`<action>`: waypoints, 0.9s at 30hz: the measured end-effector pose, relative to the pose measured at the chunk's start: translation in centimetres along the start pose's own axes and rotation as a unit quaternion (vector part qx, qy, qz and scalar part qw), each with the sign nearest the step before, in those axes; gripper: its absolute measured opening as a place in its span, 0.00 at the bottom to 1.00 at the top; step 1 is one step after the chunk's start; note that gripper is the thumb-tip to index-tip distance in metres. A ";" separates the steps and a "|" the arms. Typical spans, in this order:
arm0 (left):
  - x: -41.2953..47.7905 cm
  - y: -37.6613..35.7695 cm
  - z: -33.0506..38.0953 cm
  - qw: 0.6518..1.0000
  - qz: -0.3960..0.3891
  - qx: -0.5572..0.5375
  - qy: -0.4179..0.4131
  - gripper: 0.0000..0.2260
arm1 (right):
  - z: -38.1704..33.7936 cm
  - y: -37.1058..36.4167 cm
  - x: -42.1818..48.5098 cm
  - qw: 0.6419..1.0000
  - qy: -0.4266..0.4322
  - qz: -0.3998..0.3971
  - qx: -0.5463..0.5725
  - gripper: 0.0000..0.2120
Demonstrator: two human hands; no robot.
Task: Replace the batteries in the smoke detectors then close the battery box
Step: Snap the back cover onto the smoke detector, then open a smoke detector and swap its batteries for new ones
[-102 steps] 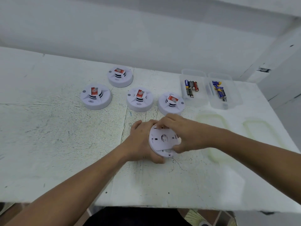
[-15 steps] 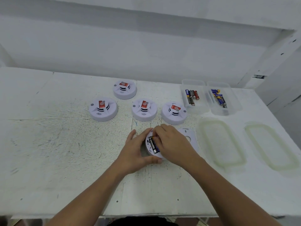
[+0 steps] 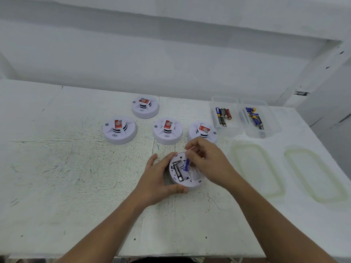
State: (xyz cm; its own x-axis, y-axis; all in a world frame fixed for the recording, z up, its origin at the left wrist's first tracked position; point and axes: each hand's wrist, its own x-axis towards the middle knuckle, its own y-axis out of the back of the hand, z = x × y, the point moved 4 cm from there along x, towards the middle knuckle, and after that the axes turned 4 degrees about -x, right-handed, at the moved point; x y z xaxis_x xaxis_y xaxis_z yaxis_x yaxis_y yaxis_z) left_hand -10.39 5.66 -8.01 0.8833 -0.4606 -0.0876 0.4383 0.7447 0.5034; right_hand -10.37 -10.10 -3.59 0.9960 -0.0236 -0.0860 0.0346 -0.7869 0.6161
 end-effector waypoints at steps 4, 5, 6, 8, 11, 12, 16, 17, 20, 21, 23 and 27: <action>0.0 0.0 -0.5 0.999 -0.006 0.002 0.034 0.46 | 1.1 4.2 2.3 0.985 -0.056 0.057 0.154 0.03; 0.1 -0.1 -0.7 0.999 -0.004 0.004 0.038 0.47 | 1.5 5.6 3.1 0.978 -0.063 0.083 0.180 0.03; 0.1 -0.1 -0.7 0.999 -0.002 0.006 0.037 0.47 | 1.8 6.9 4.0 0.971 -0.072 0.110 0.199 0.02; 0.2 -0.1 -0.6 0.999 0.003 0.007 0.032 0.47 | 2.4 9.6 5.9 0.963 -0.081 0.165 0.196 0.01; 0.1 -0.1 -0.6 1.000 0.008 0.002 0.027 0.45 | 3.8 12.6 8.3 0.961 -0.101 0.216 0.141 0.04; 0.2 0.0 -0.6 1.000 0.008 -0.002 0.027 0.45 | 4.2 13.2 9.0 0.964 -0.107 0.222 0.102 0.05; 0.2 0.0 -0.7 1.000 0.006 -0.004 0.030 0.43 | 5.8 13.4 11.0 0.961 -0.135 0.199 -0.136 0.04; 0.3 0.0 -0.7 0.999 0.006 -0.003 0.032 0.43 | 6.3 13.1 11.4 0.956 -0.137 0.186 -0.180 0.02; 0.4 0.0 -0.8 1.000 0.002 -0.001 0.030 0.44 | 7.8 12.4 12.4 0.945 -0.132 0.161 -0.253 0.05; 0.4 0.0 -0.8 1.000 -0.001 -0.001 0.028 0.44 | 8.2 12.2 12.7 0.942 -0.128 0.156 -0.268 0.04; 0.4 0.0 -0.8 1.000 -0.004 0.000 0.023 0.44 | 8.7 11.9 13.1 0.941 -0.130 0.140 -0.278 0.05; 0.5 0.1 -0.4 1.000 -0.008 -0.006 0.019 0.42 | 9.5 11.6 14.0 0.940 -0.156 0.109 -0.283 0.05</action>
State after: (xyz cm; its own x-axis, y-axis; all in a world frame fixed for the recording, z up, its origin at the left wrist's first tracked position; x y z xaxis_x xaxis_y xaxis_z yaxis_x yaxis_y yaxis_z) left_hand -9.88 5.73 -8.38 0.8819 -0.4540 -0.1271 0.4536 0.7434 0.4916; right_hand 3.17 -25.42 -5.09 0.9149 -0.3958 -0.0798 -0.0420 -0.2897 0.9562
